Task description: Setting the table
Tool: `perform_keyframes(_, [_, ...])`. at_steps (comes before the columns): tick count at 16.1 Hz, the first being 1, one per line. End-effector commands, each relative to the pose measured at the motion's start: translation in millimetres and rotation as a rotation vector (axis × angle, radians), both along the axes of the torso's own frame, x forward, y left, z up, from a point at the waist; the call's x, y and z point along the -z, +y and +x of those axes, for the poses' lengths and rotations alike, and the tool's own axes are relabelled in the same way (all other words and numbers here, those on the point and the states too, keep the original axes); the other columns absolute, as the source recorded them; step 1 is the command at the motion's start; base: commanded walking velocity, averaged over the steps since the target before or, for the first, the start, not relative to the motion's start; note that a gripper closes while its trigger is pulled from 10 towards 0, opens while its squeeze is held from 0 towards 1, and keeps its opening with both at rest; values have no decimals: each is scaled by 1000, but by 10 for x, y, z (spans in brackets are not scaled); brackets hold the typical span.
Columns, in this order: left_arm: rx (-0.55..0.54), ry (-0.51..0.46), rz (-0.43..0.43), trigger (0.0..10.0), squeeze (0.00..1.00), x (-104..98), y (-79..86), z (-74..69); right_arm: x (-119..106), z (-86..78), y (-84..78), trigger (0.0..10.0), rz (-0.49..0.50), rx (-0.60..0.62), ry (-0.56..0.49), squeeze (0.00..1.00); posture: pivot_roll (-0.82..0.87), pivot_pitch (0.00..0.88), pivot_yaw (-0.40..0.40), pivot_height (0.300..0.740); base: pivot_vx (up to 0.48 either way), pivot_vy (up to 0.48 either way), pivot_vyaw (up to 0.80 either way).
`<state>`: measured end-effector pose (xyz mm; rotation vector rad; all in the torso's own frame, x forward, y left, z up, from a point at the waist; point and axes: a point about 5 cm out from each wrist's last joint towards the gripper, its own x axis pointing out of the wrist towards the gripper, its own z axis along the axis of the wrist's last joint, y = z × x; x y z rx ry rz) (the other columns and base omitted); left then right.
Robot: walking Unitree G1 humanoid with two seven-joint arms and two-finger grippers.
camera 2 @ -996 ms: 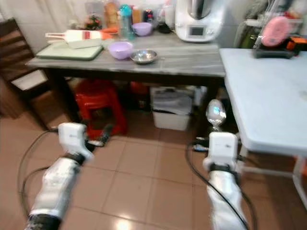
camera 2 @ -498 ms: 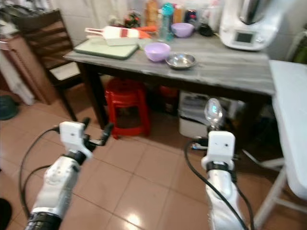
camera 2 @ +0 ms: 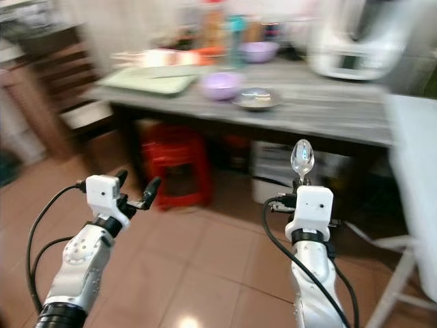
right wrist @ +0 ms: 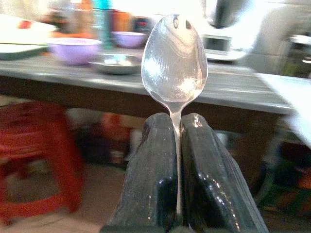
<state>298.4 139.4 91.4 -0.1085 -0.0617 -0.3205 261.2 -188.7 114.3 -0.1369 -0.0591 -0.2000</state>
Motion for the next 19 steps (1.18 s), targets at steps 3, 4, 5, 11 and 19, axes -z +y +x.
perform_keyframes(3, [21,-17,12,10000,0,-39,-38,23,-46,20,-16,10000,8,3,-19,0,-55,0,31,740,324,0,-713])
perform_keyframes(4, [21,-16,10,10000,0,-34,-44,23,-49,21,-15,10000,10,0,-21,0,-56,0,29,740,326,0,0])
perform_keyframes(5, [21,-16,8,10000,0,-34,-48,25,-49,21,-10,10000,8,-2,-19,0,-57,0,29,740,326,0,0])
perform_keyframes(11, [15,-21,6,10000,0,-33,-49,24,-54,20,0,10000,-4,-14,-19,0,-56,0,26,740,325,0,0])
perform_keyframes(19, [-7,-24,22,10000,0,-22,15,2,-48,2,21,10000,-16,-33,-18,0,-54,0,27,740,324,0,55])
